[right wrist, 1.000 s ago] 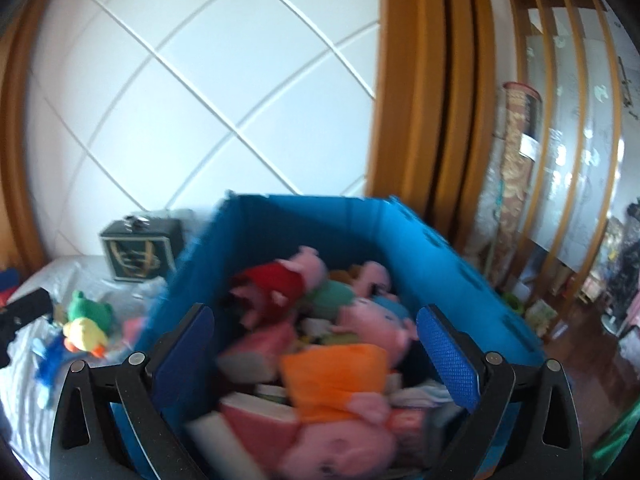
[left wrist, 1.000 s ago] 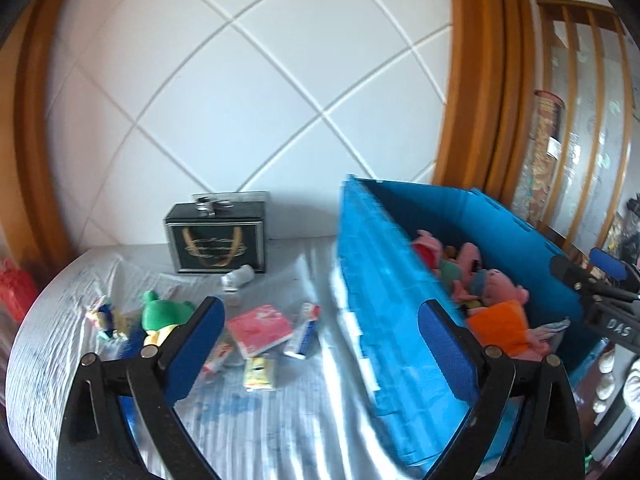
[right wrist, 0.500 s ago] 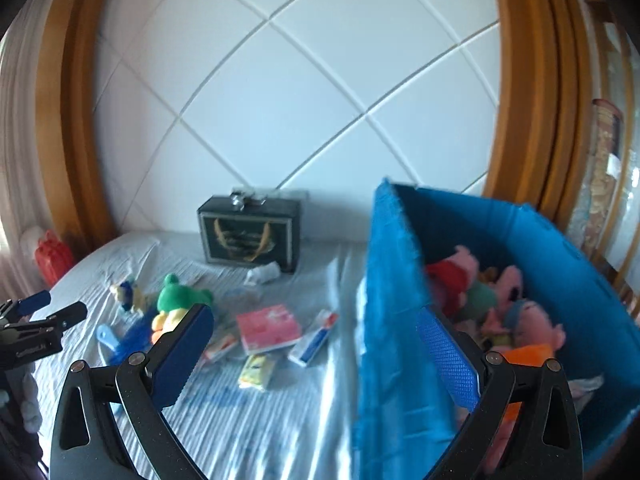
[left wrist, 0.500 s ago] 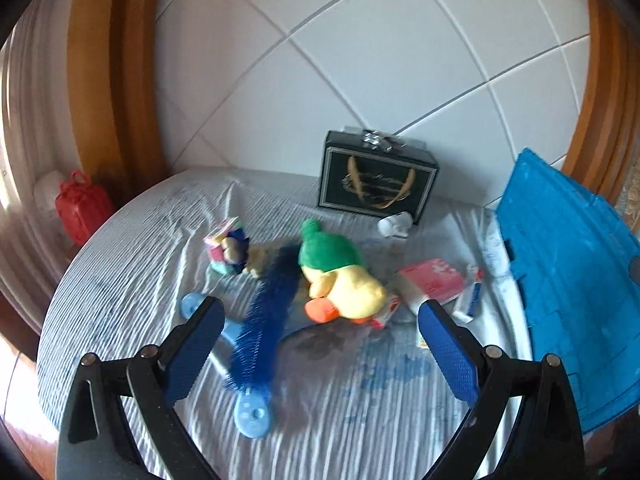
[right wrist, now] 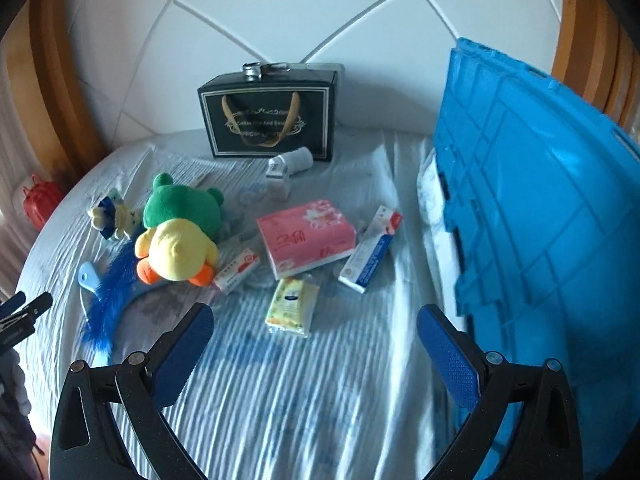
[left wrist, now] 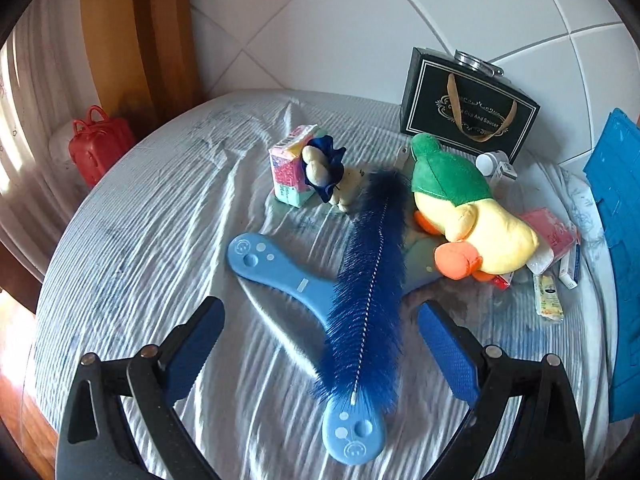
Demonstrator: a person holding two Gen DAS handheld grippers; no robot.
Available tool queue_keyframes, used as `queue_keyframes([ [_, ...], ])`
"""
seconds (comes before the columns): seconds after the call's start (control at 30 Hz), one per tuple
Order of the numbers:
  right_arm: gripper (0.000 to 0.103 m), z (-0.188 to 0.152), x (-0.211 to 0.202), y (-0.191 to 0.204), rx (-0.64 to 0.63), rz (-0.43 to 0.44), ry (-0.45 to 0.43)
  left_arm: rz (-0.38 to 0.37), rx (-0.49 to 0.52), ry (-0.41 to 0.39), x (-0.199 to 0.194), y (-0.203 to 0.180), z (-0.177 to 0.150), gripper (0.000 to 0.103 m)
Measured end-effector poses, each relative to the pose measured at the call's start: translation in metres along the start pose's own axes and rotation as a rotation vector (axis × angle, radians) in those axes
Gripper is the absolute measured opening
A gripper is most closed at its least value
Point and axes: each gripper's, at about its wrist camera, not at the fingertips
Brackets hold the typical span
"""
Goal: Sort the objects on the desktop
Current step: 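Move both tools back over the bed toward the remaining toys, then grasp the blue bottle brush with left tool while right tool grasps the green-yellow duck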
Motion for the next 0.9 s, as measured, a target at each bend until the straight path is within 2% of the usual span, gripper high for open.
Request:
queue_keyframes([
  [0.17, 0.103, 0.028, 0.048, 0.043, -0.063, 0.083, 0.064, -0.003, 0.049, 0.062, 0.052, -0.02, 0.02, 0.097],
  [0.3, 0.103, 0.051, 0.095, 0.076, -0.081, 0.082, 0.144, -0.021, 0.076, 0.112, 0.09, -0.035, 0.037, 0.086],
  [0.53, 0.103, 0.087, 0.166, 0.109, -0.129, 0.106, 0.247, -0.043, 0.083, 0.177, 0.144, -0.048, 0.055, 0.077],
  [0.63, 0.103, 0.096, 0.186, 0.12, -0.146, 0.123, 0.268, -0.063, 0.071, 0.212, 0.16, -0.048, 0.057, 0.068],
  [0.7, 0.103, 0.099, 0.201, 0.126, -0.155, 0.125, 0.29, -0.078, 0.053, 0.246, 0.17, -0.046, 0.055, 0.054],
  [0.83, 0.103, 0.102, 0.217, 0.128, -0.135, 0.179, 0.321, -0.062, 0.087, 0.221, 0.167, -0.05, 0.054, 0.047],
  [0.9, 0.103, 0.102, 0.22, 0.129, -0.127, 0.198, 0.335, -0.066, 0.094, 0.222, 0.164, -0.051, 0.053, 0.041],
])
Point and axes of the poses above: each gripper's, at about its wrist camera, not at the fingertips, and x roughly the way its jaws point, y to its left, z to its top, and after that the axes turned 4 degrees about -x, right-handed
